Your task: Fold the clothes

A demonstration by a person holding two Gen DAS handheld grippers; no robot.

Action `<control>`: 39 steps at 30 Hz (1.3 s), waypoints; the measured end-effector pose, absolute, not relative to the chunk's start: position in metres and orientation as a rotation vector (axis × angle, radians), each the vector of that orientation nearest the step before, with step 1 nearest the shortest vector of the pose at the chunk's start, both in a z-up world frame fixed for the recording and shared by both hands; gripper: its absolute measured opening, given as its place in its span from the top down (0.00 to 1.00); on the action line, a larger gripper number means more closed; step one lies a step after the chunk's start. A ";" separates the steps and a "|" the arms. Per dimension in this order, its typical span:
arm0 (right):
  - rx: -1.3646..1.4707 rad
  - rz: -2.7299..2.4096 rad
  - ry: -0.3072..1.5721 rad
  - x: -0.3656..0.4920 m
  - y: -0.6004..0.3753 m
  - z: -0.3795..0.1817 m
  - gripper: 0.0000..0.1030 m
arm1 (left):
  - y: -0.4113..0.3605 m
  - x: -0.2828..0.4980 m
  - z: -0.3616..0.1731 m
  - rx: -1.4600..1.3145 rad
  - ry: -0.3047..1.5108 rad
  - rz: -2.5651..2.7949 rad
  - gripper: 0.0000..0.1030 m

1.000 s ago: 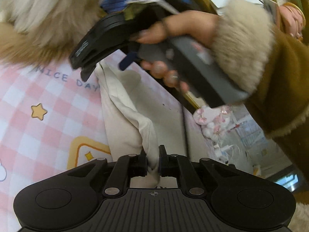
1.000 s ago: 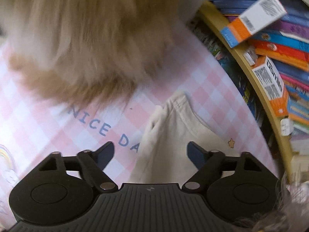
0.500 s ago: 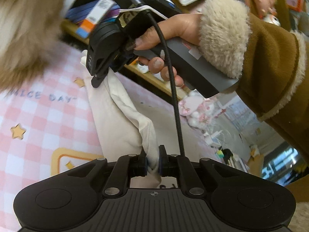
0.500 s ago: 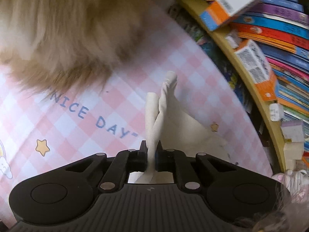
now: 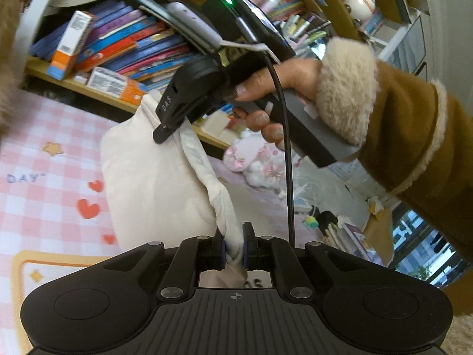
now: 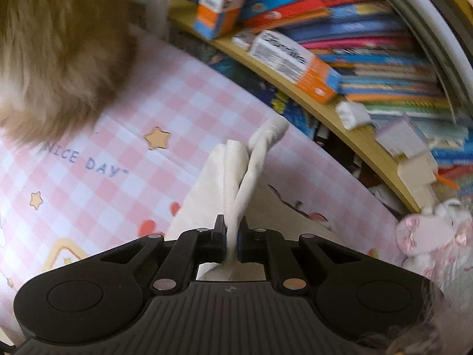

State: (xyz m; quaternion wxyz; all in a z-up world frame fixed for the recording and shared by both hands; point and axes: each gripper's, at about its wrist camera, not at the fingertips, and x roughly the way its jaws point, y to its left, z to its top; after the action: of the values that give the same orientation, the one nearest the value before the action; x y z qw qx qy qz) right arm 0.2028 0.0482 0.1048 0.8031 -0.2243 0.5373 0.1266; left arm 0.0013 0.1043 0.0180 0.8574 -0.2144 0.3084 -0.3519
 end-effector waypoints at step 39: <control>-0.079 0.421 0.970 0.172 -0.259 0.039 0.67 | -0.162 -0.009 -0.011 -0.151 0.940 -0.645 0.79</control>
State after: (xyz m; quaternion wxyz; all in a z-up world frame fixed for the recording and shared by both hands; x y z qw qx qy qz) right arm 0.1722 -0.2591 0.0390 0.8627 -0.0376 0.4627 0.2007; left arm -0.0092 -0.1615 -0.0113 0.8392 -0.0715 0.4447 -0.3048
